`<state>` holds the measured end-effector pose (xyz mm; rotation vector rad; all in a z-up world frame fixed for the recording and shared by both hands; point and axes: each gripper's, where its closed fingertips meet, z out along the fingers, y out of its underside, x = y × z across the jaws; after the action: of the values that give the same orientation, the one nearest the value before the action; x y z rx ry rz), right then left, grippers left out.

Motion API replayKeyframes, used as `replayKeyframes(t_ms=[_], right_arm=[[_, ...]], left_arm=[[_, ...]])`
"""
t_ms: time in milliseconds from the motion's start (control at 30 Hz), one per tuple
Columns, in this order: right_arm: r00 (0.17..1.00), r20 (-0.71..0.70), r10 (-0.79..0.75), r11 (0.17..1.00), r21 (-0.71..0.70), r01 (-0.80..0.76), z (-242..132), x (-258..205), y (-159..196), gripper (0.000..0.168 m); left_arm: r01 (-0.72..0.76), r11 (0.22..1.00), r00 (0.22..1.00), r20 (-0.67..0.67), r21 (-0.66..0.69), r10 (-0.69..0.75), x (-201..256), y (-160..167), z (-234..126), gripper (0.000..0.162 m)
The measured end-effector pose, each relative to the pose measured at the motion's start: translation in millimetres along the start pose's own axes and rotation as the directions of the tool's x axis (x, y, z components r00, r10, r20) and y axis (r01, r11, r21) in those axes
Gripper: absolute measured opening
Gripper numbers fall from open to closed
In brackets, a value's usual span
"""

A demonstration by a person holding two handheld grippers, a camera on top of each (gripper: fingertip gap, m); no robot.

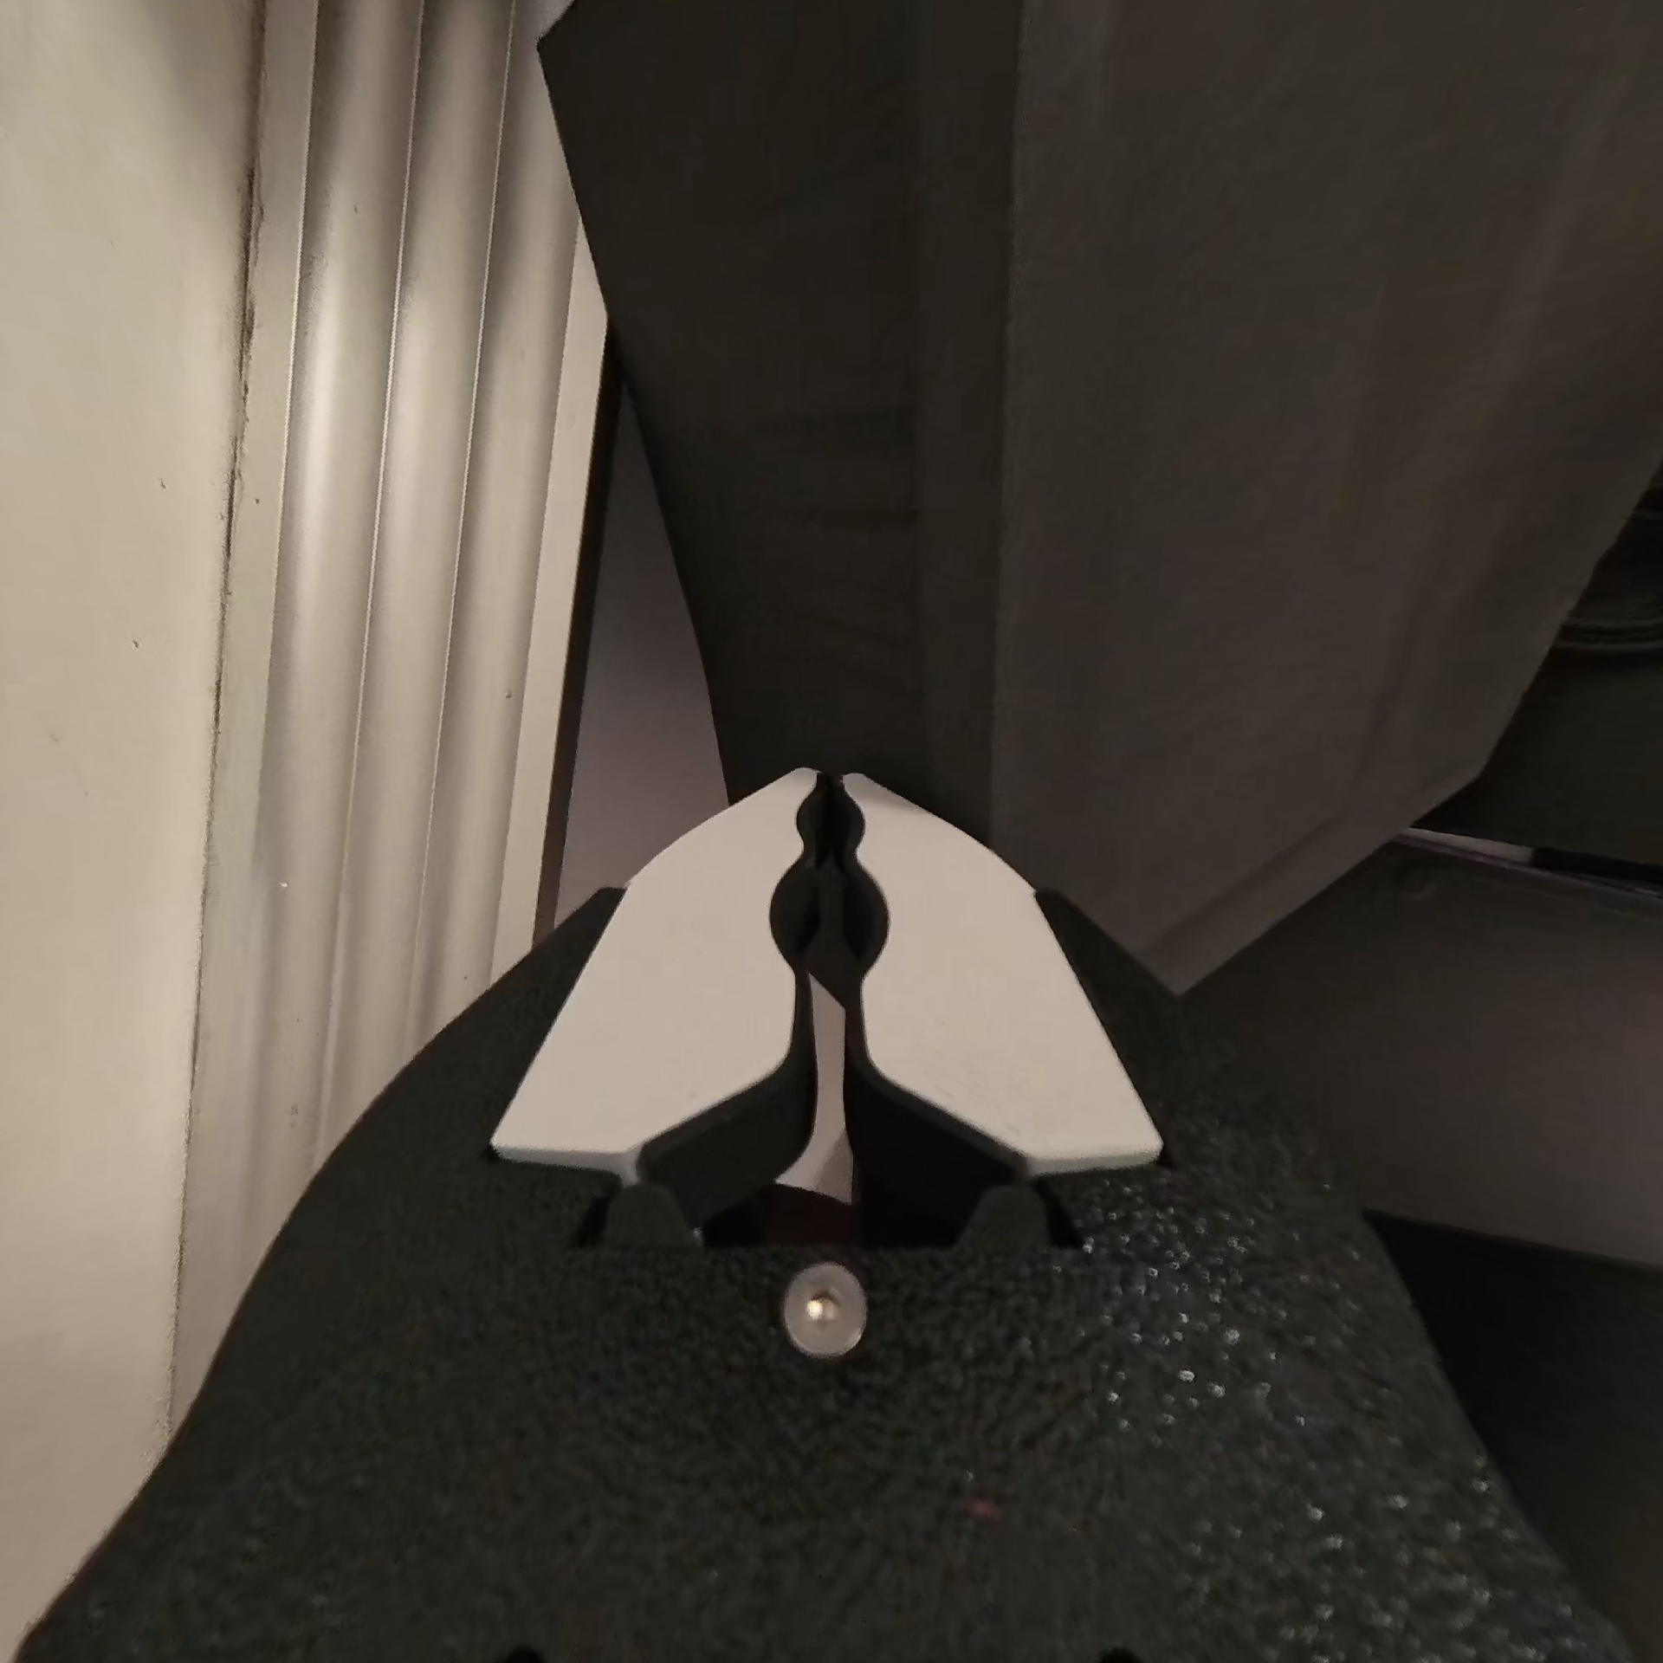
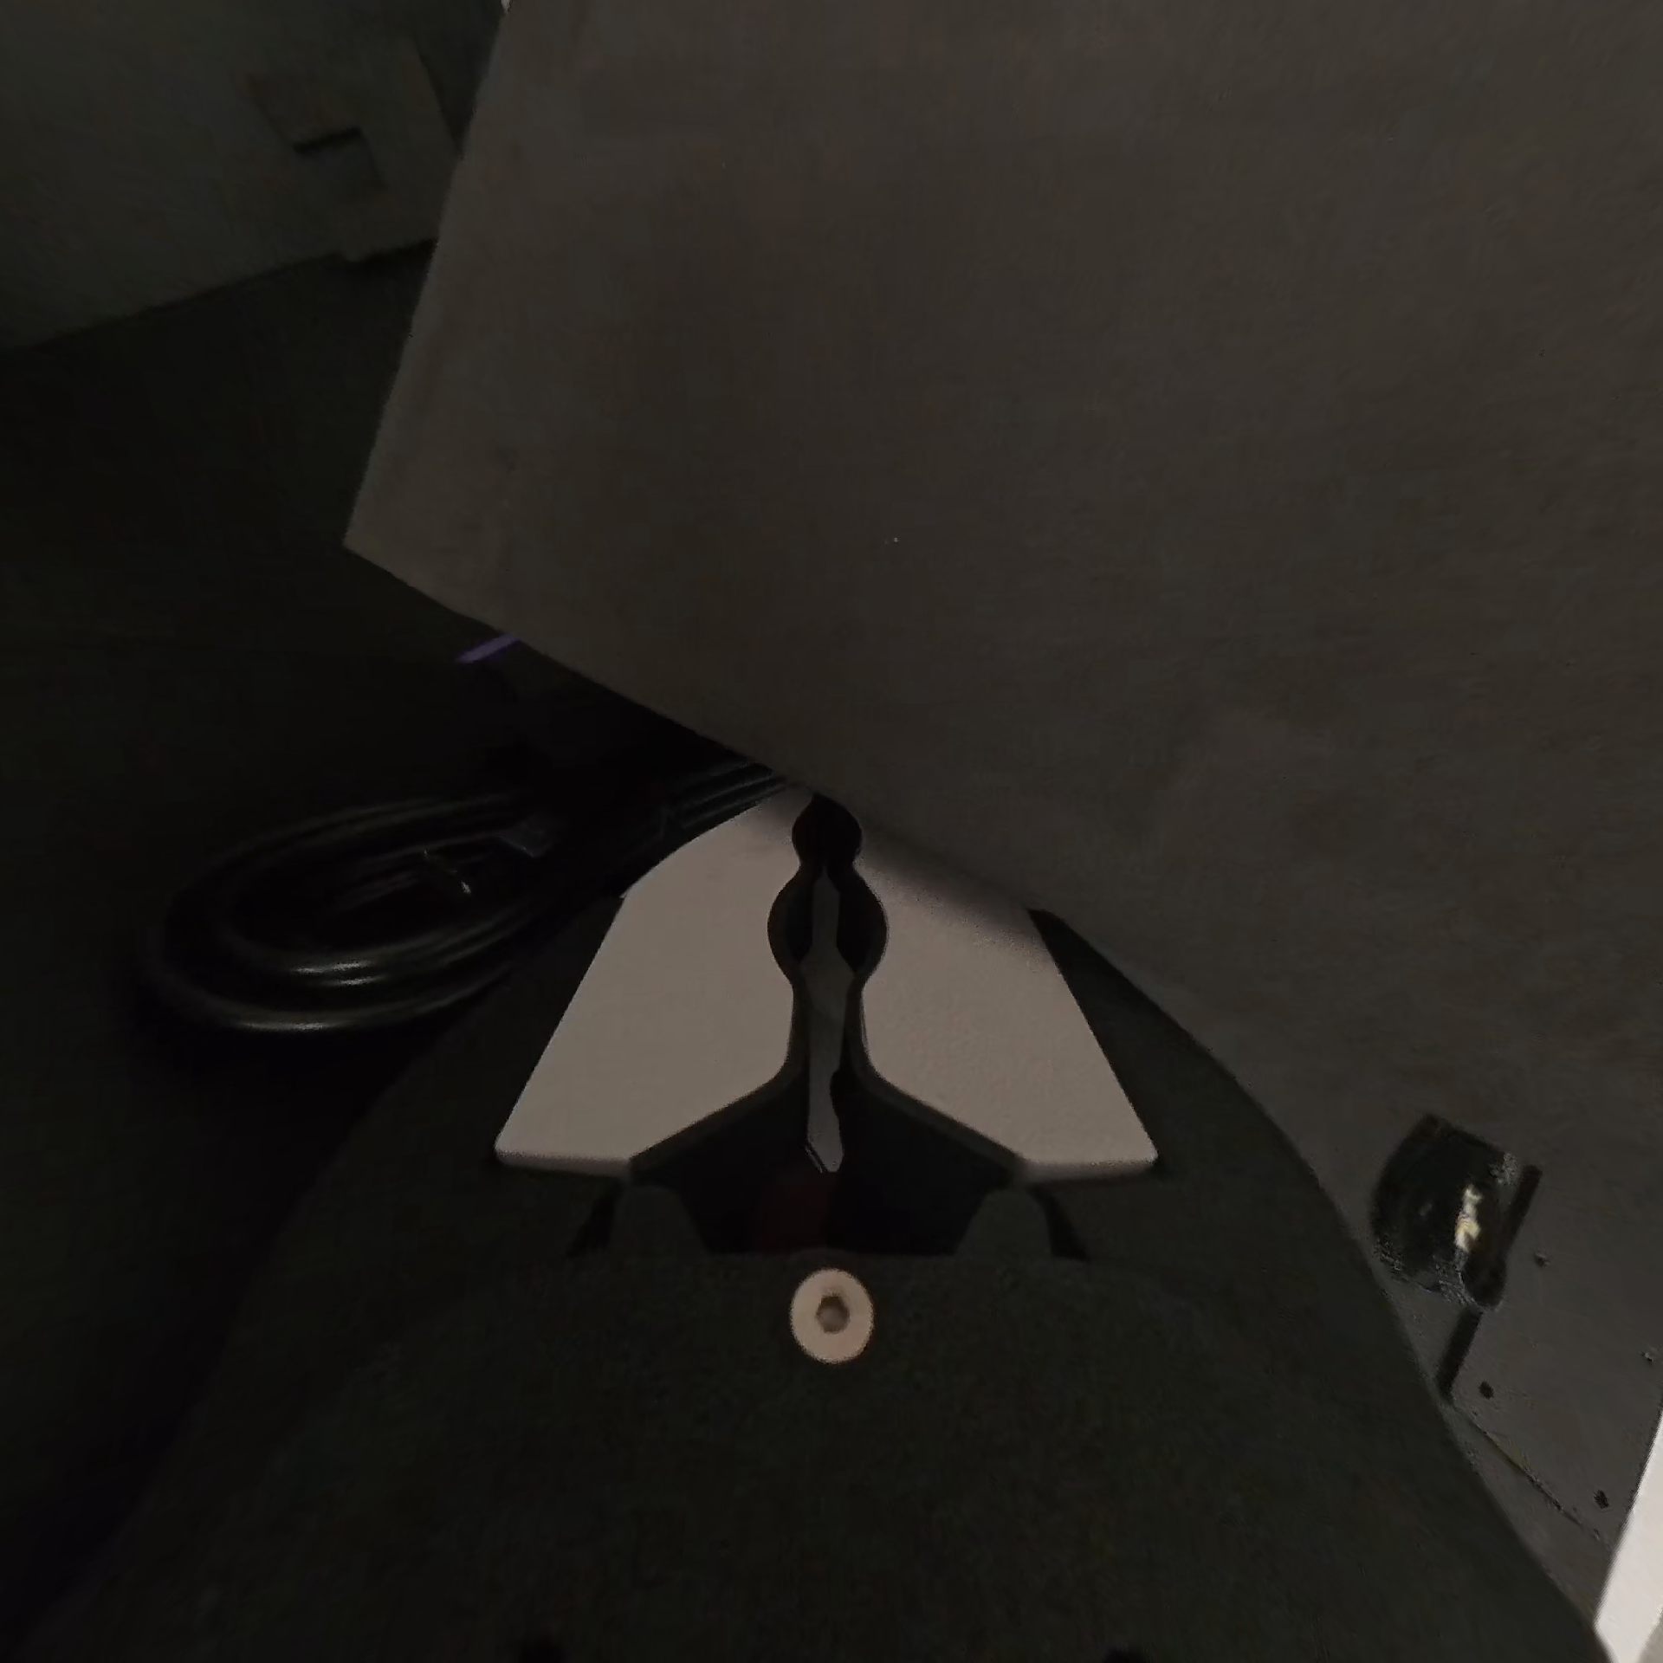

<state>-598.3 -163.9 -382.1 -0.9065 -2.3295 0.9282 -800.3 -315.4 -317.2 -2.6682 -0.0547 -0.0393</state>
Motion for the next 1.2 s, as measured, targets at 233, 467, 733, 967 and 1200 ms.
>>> replayKeyframes(t_ms=[233, 467, 733, 967, 1200], right_arm=[[1.000, -0.001, 0.022, 1.000, 0.008, -0.022, -7.9, -8.4, -13.6, 0.000], [1.000, -0.008, 0.009, 1.000, 0.016, -0.009, -25.9, -12.7, -14.9, 0.000], [0.997, -0.030, 0.065, 0.998, 0.015, -0.064, -51.3, -11.5, -7.8, 0.000], [0.999, -0.036, 0.021, 1.000, 0.005, -0.021, -66.0, -9.4, 15.5, 0.000], [0.974, 0.101, -0.204, 0.975, -0.068, 0.211, -49.6, -24.5, 30.9, 0.000]], left_arm=[[-0.005, 0.999, 1.000, -0.009, -0.037, 0.004, 7.1, 0.6, -3.9, 0.000], [0.027, 1.000, 0.999, -0.046, 0.008, -0.027, 29.0, 0.6, -9.6, 0.000], [0.073, 0.993, 0.994, -0.089, 0.088, -0.065, 61.9, -5.9, -21.5, 0.000], [0.056, 0.997, 0.991, -0.122, 0.061, -0.048, 80.9, -7.6, -10.6, 0.000], [0.093, 0.995, 0.995, -0.038, 0.037, -0.092, 66.5, 32.1, 9.0, 0.000]])
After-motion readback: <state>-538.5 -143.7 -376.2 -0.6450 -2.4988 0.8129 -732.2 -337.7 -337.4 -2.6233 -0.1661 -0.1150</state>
